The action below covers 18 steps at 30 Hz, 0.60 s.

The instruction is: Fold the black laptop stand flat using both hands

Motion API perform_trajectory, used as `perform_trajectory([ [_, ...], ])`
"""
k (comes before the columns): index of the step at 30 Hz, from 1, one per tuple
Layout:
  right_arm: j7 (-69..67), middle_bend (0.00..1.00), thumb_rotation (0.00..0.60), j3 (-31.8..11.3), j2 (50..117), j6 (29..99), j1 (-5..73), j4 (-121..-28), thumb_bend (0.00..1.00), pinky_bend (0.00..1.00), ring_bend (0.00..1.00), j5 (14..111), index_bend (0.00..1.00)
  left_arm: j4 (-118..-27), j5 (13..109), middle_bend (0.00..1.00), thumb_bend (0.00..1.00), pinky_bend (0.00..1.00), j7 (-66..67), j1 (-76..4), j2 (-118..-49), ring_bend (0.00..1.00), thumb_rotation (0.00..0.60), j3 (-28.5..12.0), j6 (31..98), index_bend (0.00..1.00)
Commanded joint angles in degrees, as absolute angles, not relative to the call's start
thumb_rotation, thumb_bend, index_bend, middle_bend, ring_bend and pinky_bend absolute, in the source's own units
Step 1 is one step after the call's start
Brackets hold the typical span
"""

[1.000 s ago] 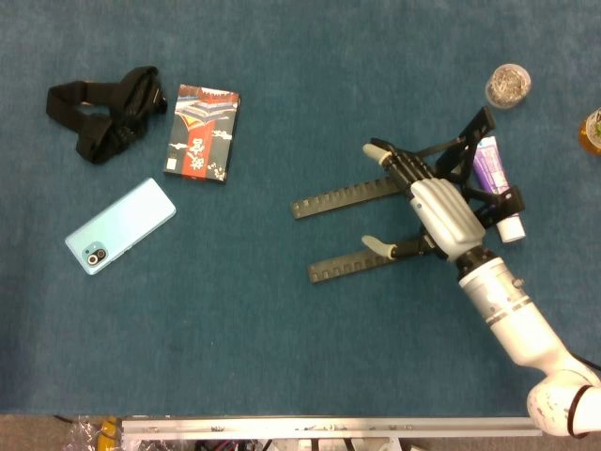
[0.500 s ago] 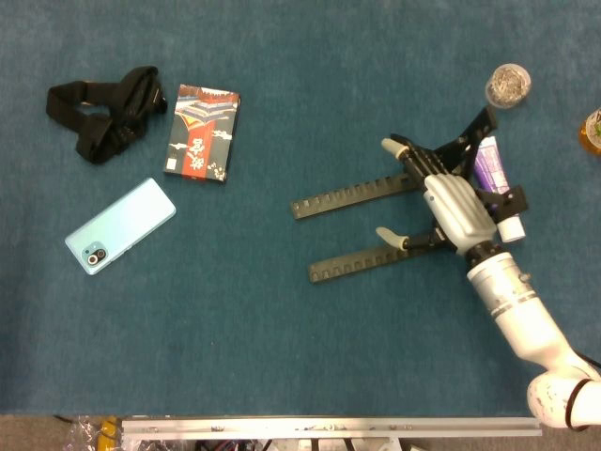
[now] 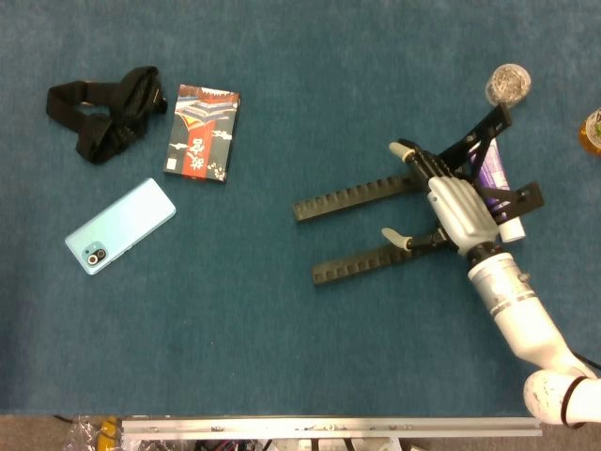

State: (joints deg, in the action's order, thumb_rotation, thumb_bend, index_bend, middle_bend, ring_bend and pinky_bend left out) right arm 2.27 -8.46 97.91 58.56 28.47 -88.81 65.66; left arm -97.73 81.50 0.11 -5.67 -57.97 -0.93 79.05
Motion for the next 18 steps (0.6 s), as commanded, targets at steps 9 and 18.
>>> perform_trajectory([
  [9, 5.30, 0.00, 0.538, -9.21, 99.86, 58.90, 29.05, -88.60, 0.19, 0.00, 0.00, 63.63, 0.00, -96.54, 81.51, 0.00, 0.28, 0.00, -1.22, -5.51, -58.18, 0.00, 0.600, -0.85, 78.96, 0.00],
  [18, 6.28, 0.00, 0.537, -8.81, 98.02, 58.79, 28.74, -91.95, 0.19, 0.00, 0.00, 63.39, 0.00, -96.26, 81.80, 0.00, 0.28, 0.00, -1.79, -5.24, -58.06, 0.00, 0.600, -0.78, 79.37, 0.00],
])
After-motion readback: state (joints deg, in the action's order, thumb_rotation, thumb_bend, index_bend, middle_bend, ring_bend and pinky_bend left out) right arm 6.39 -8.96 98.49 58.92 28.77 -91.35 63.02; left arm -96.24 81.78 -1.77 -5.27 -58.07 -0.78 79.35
